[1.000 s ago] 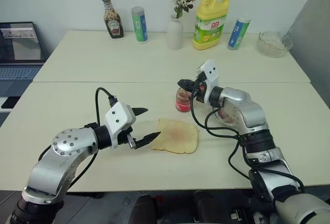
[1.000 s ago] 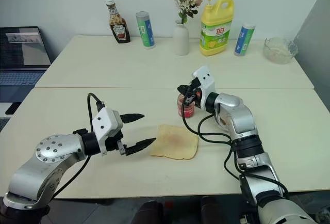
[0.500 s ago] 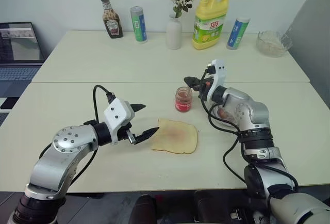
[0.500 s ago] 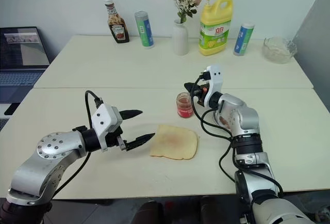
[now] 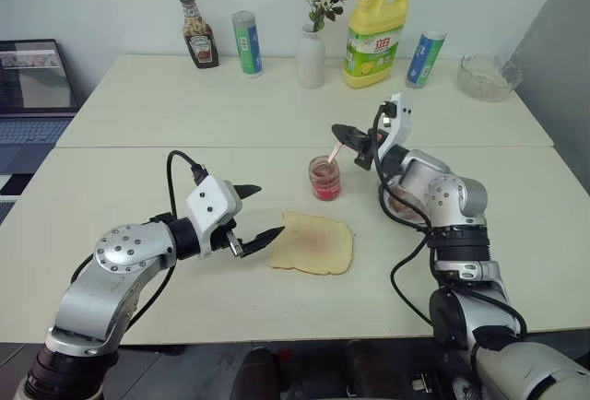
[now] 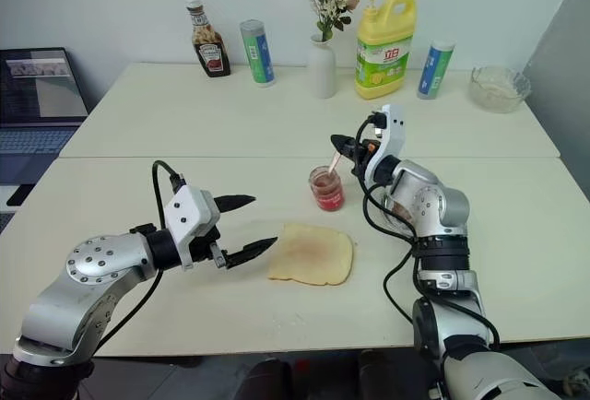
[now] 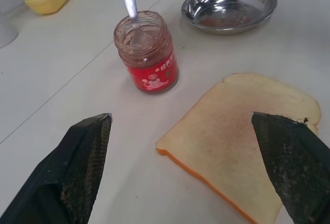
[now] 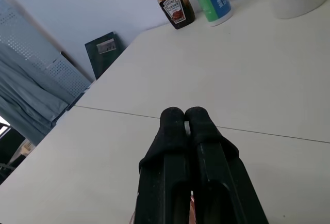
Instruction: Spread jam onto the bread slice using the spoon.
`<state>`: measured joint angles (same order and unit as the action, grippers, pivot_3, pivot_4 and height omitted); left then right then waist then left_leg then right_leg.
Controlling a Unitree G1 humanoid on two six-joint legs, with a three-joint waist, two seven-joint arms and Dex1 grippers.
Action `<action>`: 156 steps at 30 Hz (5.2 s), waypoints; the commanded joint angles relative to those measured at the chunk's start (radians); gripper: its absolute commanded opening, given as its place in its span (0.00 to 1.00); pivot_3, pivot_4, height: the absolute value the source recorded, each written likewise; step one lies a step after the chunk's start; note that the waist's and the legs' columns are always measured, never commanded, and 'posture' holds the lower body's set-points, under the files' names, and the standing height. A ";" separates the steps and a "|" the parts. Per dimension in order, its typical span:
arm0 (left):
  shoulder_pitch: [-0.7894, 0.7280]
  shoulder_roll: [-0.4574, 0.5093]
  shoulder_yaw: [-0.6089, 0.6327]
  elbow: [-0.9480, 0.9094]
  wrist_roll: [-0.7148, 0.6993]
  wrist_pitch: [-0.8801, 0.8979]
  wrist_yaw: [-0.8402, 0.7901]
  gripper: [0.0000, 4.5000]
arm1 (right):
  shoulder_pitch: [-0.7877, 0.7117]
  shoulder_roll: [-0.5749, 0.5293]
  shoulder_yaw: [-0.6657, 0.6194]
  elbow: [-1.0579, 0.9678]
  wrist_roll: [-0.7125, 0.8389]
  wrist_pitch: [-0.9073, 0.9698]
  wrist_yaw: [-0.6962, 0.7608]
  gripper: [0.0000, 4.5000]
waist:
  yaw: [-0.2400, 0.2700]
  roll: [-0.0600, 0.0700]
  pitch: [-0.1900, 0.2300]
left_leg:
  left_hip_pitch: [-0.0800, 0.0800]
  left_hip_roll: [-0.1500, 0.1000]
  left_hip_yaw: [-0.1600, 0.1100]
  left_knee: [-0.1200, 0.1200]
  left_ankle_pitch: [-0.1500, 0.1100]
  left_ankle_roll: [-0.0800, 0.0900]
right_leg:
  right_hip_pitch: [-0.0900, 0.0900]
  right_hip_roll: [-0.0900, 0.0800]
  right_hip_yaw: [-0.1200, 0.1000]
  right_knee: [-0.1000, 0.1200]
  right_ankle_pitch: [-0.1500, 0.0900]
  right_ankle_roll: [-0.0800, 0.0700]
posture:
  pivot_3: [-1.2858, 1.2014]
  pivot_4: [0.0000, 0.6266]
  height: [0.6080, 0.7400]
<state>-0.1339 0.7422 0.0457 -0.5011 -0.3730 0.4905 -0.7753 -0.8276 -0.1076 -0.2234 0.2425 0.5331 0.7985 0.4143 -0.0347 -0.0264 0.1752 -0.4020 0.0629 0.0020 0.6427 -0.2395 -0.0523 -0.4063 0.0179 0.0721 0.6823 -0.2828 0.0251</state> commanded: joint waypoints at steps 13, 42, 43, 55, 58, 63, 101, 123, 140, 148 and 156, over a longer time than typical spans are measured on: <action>-0.049 -0.012 -0.011 0.019 0.019 -0.049 -0.001 1.00 | -0.054 -0.030 -0.122 -0.018 0.130 0.074 -0.072 0.01 | 0.000 0.000 0.000 | 0.000 0.000 0.000 0.000 0.000 0.000 | 0.000 0.000 0.000 0.000 0.000 0.000 | 0.52 0.24 1.00; -0.102 -0.068 -0.041 0.064 0.020 -0.088 -0.031 1.00 | -0.077 -0.001 -0.317 0.029 0.377 0.178 -0.301 0.01 | 0.000 0.000 0.000 | -0.001 0.000 0.000 -0.001 0.000 0.000 | -0.001 0.000 0.000 -0.001 0.000 0.000 | 0.52 0.24 1.00; -0.103 -0.068 -0.040 0.067 0.020 -0.091 -0.032 1.00 | -0.077 -0.002 -0.312 0.022 0.381 0.180 -0.301 0.01 | -0.001 0.000 0.000 | -0.001 0.000 0.000 -0.001 0.000 0.000 | -0.001 0.000 0.000 -0.001 0.000 0.000 | 0.52 0.24 1.00; 0.013 0.004 0.051 0.020 -0.019 -0.084 -0.089 1.00 | -0.023 0.012 -0.234 -0.279 0.543 0.321 -0.363 0.01 | -0.005 0.001 0.001 | -0.005 0.000 -0.001 -0.003 0.000 0.000 | -0.005 0.000 -0.001 -0.001 0.000 0.000 | 0.52 0.24 1.00; 0.061 0.014 0.088 0.000 -0.028 -0.090 -0.092 1.00 | 0.028 -0.016 -0.143 -0.388 0.525 0.334 -0.325 0.01 | -0.008 0.001 0.001 | -0.006 0.000 -0.001 -0.003 0.000 0.000 | -0.006 0.000 -0.001 -0.002 0.000 0.000 | 0.52 0.24 1.00; 0.266 0.055 0.192 -0.085 -0.073 -0.094 -0.153 1.00 | 0.152 -0.083 0.091 -0.584 0.417 0.251 -0.192 0.01 | -0.019 0.001 0.001 | -0.009 0.001 0.000 -0.003 0.000 0.000 | -0.010 0.000 0.000 -0.002 -0.001 -0.001 | 0.52 0.24 1.00; 0.282 0.000 0.068 -0.079 -0.004 -0.197 -0.095 1.00 | 0.281 -0.291 0.500 -0.725 -0.138 -0.336 0.304 0.01 | -0.015 0.000 0.000 | -0.010 0.000 -0.002 0.001 0.000 0.000 | -0.009 0.000 -0.001 0.000 -0.001 -0.001 | 0.52 0.24 1.00; 0.294 -0.010 0.098 -0.032 0.003 -0.258 -0.082 1.00 | 0.529 0.038 0.144 -0.639 0.238 0.068 -0.154 0.01 | -0.015 -0.001 -0.001 | -0.009 0.000 -0.002 0.002 0.000 0.000 | -0.008 0.000 -0.001 0.001 -0.001 -0.001 | 0.52 0.24 1.00; 0.277 -0.004 0.078 -0.013 0.013 -0.290 -0.094 1.00 | 0.460 0.218 0.016 -0.433 0.369 0.109 -0.357 0.01 | -0.020 -0.001 -0.001 | -0.008 0.000 -0.002 0.001 0.000 0.000 | -0.008 0.000 -0.001 0.001 -0.001 -0.001 | 0.52 0.24 1.00; 0.265 -0.005 0.063 -0.004 0.021 -0.296 -0.097 1.00 | 0.483 0.180 0.065 -0.432 0.391 0.197 -0.339 0.01 | -0.020 -0.001 -0.001 | -0.008 0.001 -0.002 0.001 0.000 0.000 | -0.008 0.000 -0.001 0.001 -0.001 -0.001 | 0.52 0.24 1.00; 0.285 0.003 0.081 0.012 0.026 -0.314 -0.113 1.00 | 0.501 0.014 0.043 -0.481 0.428 0.278 -0.272 0.01 | -0.019 -0.001 -0.001 | -0.008 0.000 -0.002 0.001 0.000 0.000 | -0.007 0.000 -0.001 0.000 -0.001 -0.001 | 0.52 0.24 1.00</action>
<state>0.1475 0.7391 0.1048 -0.4774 -0.3487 0.2043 -0.8851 -0.3299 -0.0784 -0.1622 -0.2088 0.9500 1.0655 0.1387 -0.0537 -0.0275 0.1742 -0.4102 0.0631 0.0002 0.6442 -0.2395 -0.0521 -0.4133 0.0179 0.0710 0.6826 -0.2840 0.0242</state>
